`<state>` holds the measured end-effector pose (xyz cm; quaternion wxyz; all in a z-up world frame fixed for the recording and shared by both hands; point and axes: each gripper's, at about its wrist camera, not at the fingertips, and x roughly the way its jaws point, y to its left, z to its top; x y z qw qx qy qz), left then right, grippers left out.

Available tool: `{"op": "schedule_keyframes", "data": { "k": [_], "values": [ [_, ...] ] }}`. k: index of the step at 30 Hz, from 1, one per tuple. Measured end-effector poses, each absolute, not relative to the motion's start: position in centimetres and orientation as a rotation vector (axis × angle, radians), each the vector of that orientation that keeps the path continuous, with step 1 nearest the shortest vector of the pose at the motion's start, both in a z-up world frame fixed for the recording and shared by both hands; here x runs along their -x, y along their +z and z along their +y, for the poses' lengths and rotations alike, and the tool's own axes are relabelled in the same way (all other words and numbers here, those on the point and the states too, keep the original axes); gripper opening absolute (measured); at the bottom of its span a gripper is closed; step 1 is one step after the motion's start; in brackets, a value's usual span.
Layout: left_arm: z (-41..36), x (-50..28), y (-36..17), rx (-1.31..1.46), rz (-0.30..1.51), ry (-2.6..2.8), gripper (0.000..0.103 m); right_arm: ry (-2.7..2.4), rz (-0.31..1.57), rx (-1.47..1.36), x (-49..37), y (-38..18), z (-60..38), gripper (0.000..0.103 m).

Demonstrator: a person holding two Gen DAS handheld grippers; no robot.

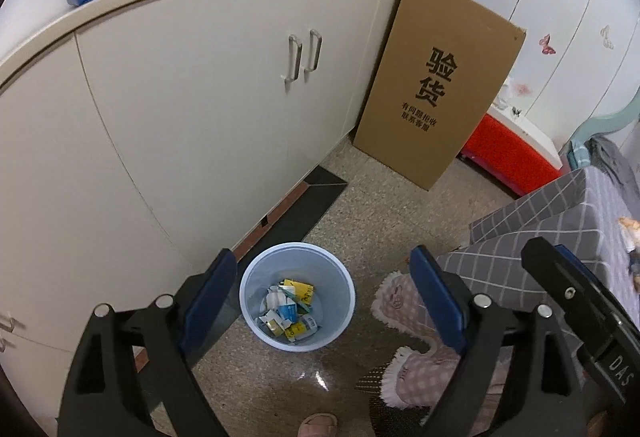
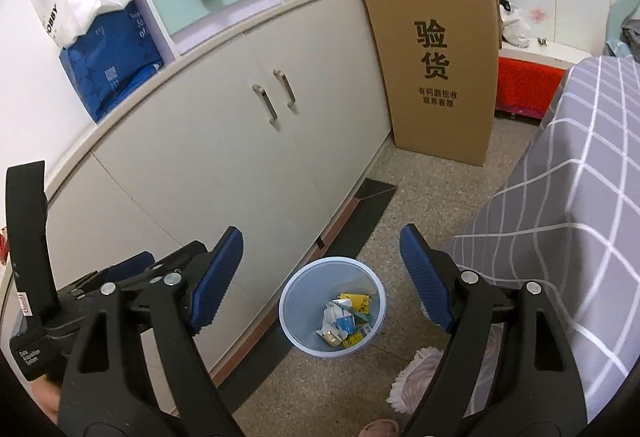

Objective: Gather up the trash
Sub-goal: 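Swing both tools back toward the trash on the table, then grasp the blue cookie wrapper with the right tool while the left tool grasps the beige cloth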

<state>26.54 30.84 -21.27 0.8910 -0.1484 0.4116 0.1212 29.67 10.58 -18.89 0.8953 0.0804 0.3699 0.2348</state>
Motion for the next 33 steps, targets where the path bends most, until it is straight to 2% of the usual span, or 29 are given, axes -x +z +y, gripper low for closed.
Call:
{"op": "schedule_keyframes", "data": {
  "k": [9,19,26,33],
  "values": [
    [26.7,-23.7,-16.0,0.297,0.749,0.198,0.086,0.474,0.670,-0.201,-26.9,-14.2,6.7,0.080],
    [16.0,-23.1,-12.9,0.223,0.728,0.038,0.086,0.345,0.582,-0.253,-23.4,-10.1,-4.9,0.080],
    [6.2,-24.1,-12.1,0.133,0.745,-0.101,0.086,0.184,0.592,-0.294,-21.9,-10.1,-15.4,0.080],
    [-0.7,-24.9,-12.3,0.035,0.767,-0.171,0.086,0.029,0.709,-0.292,-22.8,-12.6,-23.8,0.080]
  ]
}}
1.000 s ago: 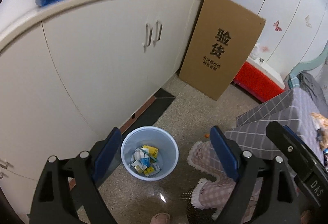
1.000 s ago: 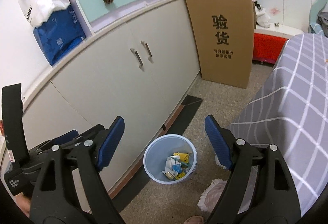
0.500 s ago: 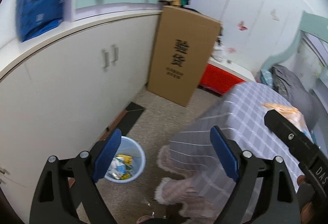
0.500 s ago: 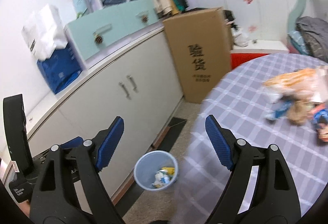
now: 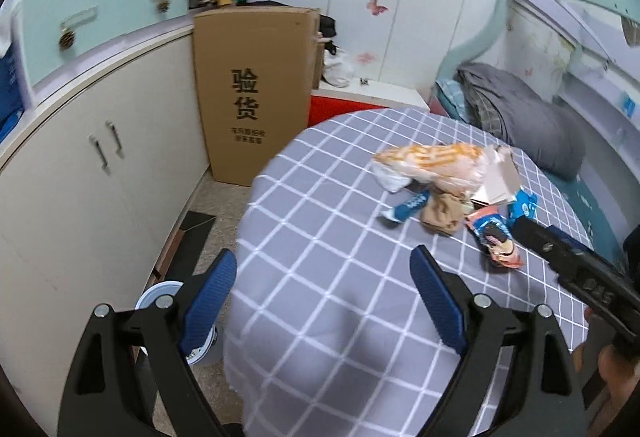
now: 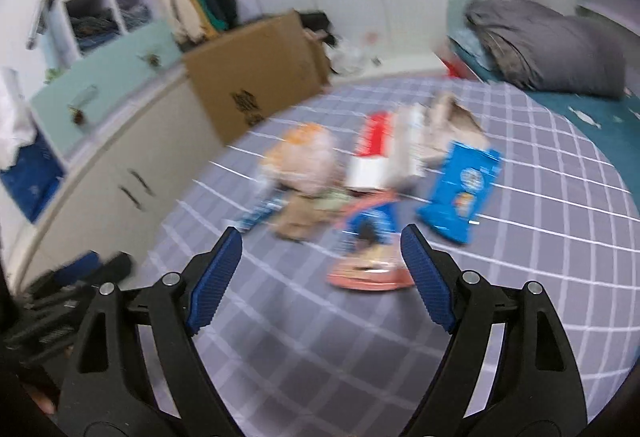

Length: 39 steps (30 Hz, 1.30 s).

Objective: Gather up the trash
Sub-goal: 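Grasp the blue cookie wrapper with the right tool while the left tool grasps the beige cloth, then carry both to the wastebasket and open both tools over it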

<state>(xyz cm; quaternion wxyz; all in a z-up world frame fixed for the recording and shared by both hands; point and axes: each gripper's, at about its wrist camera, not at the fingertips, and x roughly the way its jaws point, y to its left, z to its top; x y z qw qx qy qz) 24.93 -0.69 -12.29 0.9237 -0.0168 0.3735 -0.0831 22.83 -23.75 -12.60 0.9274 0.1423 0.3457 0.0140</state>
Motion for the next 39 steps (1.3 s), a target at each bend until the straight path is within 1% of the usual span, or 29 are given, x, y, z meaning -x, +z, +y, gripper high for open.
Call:
{"op": "schedule_keyframes", "data": {
  "k": [4,5,6,7,9,10,11,15,23,25,28,30,31,33,34,35,36,39],
  "values": [
    [-2.7,-25.6,-12.6,0.011,0.778,-0.179,0.086,0.019,0.800,-0.251,-24.6,-14.5,-25.5,0.080],
    [-3.3,-25.9,-12.7,0.001,0.783,-0.181,0.086,0.026,0.810,-0.238,-24.9,-14.7,-25.3,0.078],
    [-3.8,-26.2,-12.8,-0.007,0.787,-0.185,0.086,0.035,0.826,-0.218,-25.4,-15.0,-25.2,0.072],
    [-4.4,-26.4,-13.0,-0.017,0.793,-0.193,0.086,0.041,0.842,-0.206,-25.7,-15.3,-25.2,0.068],
    [-5.1,-26.6,-13.2,-0.030,0.800,-0.210,0.086,0.076,0.878,-0.189,-26.5,-15.9,-25.1,0.054],
    [-5.6,-26.8,-13.4,-0.038,0.805,-0.221,0.086,0.086,0.889,-0.176,-26.7,-16.2,-25.0,0.046],
    [-6.3,-27.0,-13.6,-0.049,0.808,-0.233,0.086,0.091,0.896,-0.158,-26.8,-16.3,-25.0,0.031],
    [-8.9,-27.8,-14.3,-0.092,0.819,-0.279,0.086,0.088,0.875,-0.163,-26.5,-16.4,-26.3,0.029],
    [-13.9,-30.2,-16.2,-0.149,0.842,-0.336,0.086,0.073,0.840,-0.255,-25.8,-16.6,-29.6,0.029],
    [-14.5,-30.9,-16.5,-0.147,0.845,-0.336,0.083,0.081,0.842,-0.277,-25.8,-16.7,-29.9,0.028],
    [-14.8,-32.0,-16.8,-0.124,0.868,-0.341,0.082,0.103,0.843,-0.307,-25.9,-16.7,-30.2,0.028],
    [-15.1,-32.7,-17.2,-0.115,0.888,-0.340,0.075,0.105,0.842,-0.307,-25.9,-16.7,-30.2,0.028],
    [-15.4,-33.0,-17.5,-0.121,0.897,-0.339,0.065,0.107,0.841,-0.310,-26.0,-16.7,-30.2,0.028],
    [-15.8,-33.2,-17.8,-0.141,0.898,-0.324,0.053,0.112,0.843,-0.319,-26.1,-16.8,-30.4,0.028],
    [-16.0,-33.2,-17.8,-0.151,0.898,-0.319,0.040,0.113,0.843,-0.320,-26.0,-16.8,-30.4,0.028],
    [-16.0,-33.1,-17.7,-0.153,0.894,-0.326,0.017,0.115,0.843,-0.321,-26.0,-16.8,-30.5,0.028],
    [-15.9,-33.0,-17.6,-0.138,0.898,-0.338,0.010,0.116,0.840,-0.322,-26.0,-16.7,-30.5,0.028],
    [-15.2,-32.5,-17.1,-0.094,0.886,-0.351,0.008,0.112,0.826,-0.306,-25.8,-16.5,-30.4,0.028]
  ]
}}
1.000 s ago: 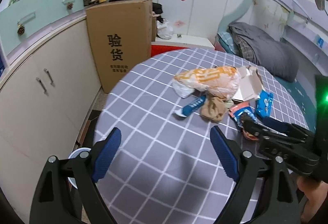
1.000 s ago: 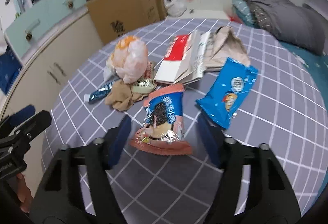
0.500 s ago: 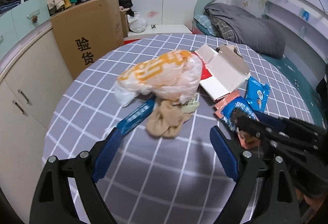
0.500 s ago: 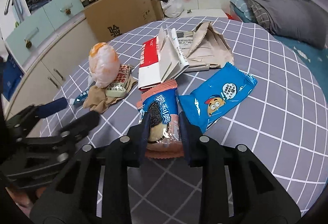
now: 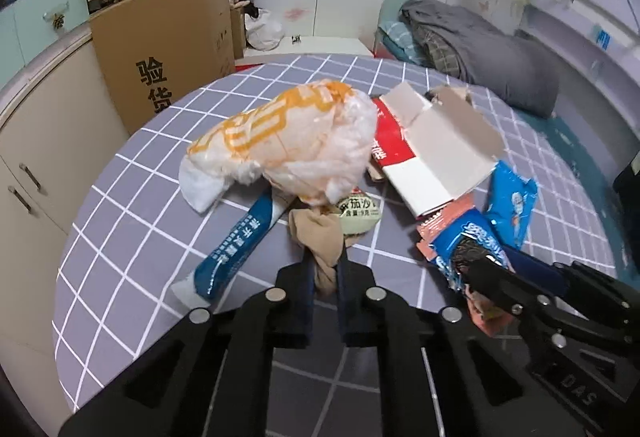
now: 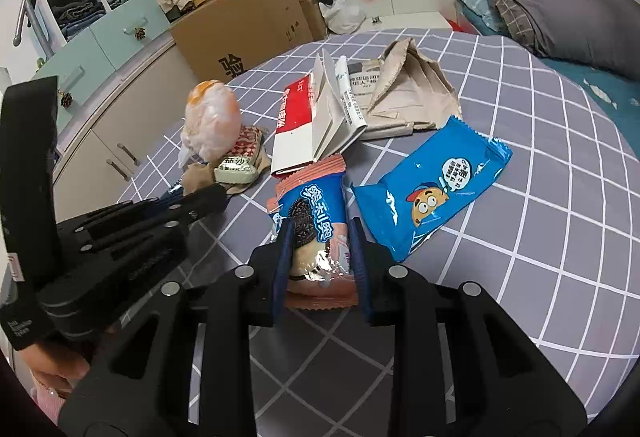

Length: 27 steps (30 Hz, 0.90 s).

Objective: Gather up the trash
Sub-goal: 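Carry both to the wastebasket and open both tools over it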

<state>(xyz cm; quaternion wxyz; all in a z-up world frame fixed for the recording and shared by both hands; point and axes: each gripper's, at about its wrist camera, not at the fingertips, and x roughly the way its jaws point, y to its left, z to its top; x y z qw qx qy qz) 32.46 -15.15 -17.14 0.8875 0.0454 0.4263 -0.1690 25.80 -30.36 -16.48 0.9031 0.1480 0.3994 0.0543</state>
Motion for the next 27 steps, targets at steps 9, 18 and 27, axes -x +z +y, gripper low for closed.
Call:
{"op": "schedule_keyframes", "data": {
  "k": [9,18,27],
  "values": [
    [-12.0,-28.3,-14.4,-0.041,0.800,-0.417,0.007,0.119,0.781,-0.297,-23.8,-14.9,-28.9,0.027],
    [-6.6,-24.4,-11.5,0.061,0.728,-0.436,0.007,0.179,0.731,-0.288,-21.1,-11.9,-25.2,0.028],
    [-2.5,-23.3,-11.1,0.134,0.711,-0.415,0.007,0.188,0.717,-0.263,-20.7,-10.9,-21.5,0.028]
  ]
}}
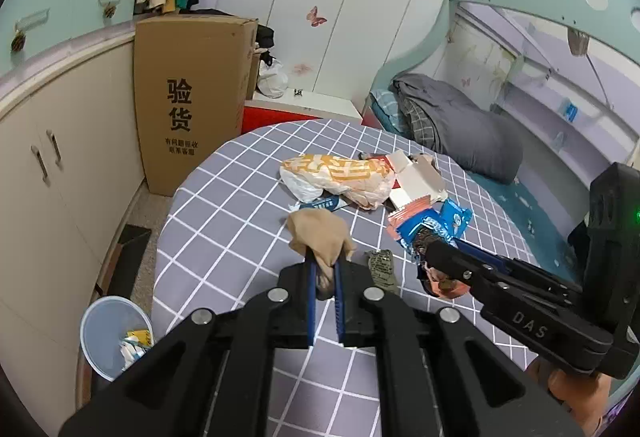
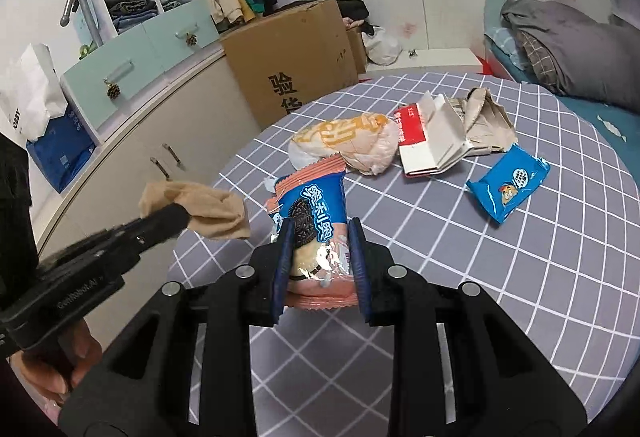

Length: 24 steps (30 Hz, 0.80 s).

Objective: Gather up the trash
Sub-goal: 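Carry both to the wastebasket and open both tools over it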

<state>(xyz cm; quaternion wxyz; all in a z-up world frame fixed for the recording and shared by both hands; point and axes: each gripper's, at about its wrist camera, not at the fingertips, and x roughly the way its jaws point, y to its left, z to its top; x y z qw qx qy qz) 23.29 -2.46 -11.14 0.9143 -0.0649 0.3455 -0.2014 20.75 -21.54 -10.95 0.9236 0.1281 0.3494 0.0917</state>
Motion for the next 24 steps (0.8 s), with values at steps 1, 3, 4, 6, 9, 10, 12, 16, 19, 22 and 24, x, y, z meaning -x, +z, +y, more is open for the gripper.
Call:
{"op": "schedule_keyframes", "data": {
  "k": [1,3,4,6,9,10,12,16,19,22,24],
  "values": [
    [-2.3,-23.3,-11.2,0.136,0.709,-0.411,0.007,0.192,0.722,-0.262,-20.7,-10.8,-21.2,0.028],
    [-1.5,-23.3,-11.2,0.139,0.703,-0.386,0.007,0.201,0.723,-0.261,-20.7,-10.7,-21.0,0.028],
    [-1.1,-23.3,-11.2,0.146,0.699,-0.379,0.007,0.206,0.725,-0.251,-20.8,-10.6,-20.5,0.028],
    [0.2,-23.4,-11.1,0.159,0.689,-0.362,0.007,0.224,0.725,-0.245,-20.9,-10.5,-19.6,0.028],
    [2.9,-23.3,-11.0,0.163,0.668,-0.309,0.007,0.279,0.730,-0.227,-21.6,-10.3,-16.8,0.028],
    [4.4,-23.2,-11.1,0.169,0.665,-0.282,0.007,0.298,0.733,-0.221,-21.9,-10.3,-15.8,0.028],
    [7.1,-23.3,-11.5,0.192,0.667,-0.240,0.007,0.342,0.738,-0.207,-22.5,-10.4,-13.5,0.028],
    [13.1,-23.6,-12.7,0.231,0.675,-0.120,0.007,0.448,0.754,-0.165,-24.1,-10.8,-7.0,0.028],
    [18.3,-23.8,-14.3,0.280,0.701,-0.023,0.007,0.526,0.774,-0.136,-25.2,-11.7,-1.7,0.028],
    [23.3,-24.0,-16.3,0.311,0.733,0.084,0.007,0.593,0.805,-0.111,-26.5,-13.2,3.6,0.028],
    [26.6,-24.1,-17.8,0.331,0.758,0.154,0.007,0.630,0.829,-0.090,-27.7,-14.6,7.4,0.028]
  ]
}}
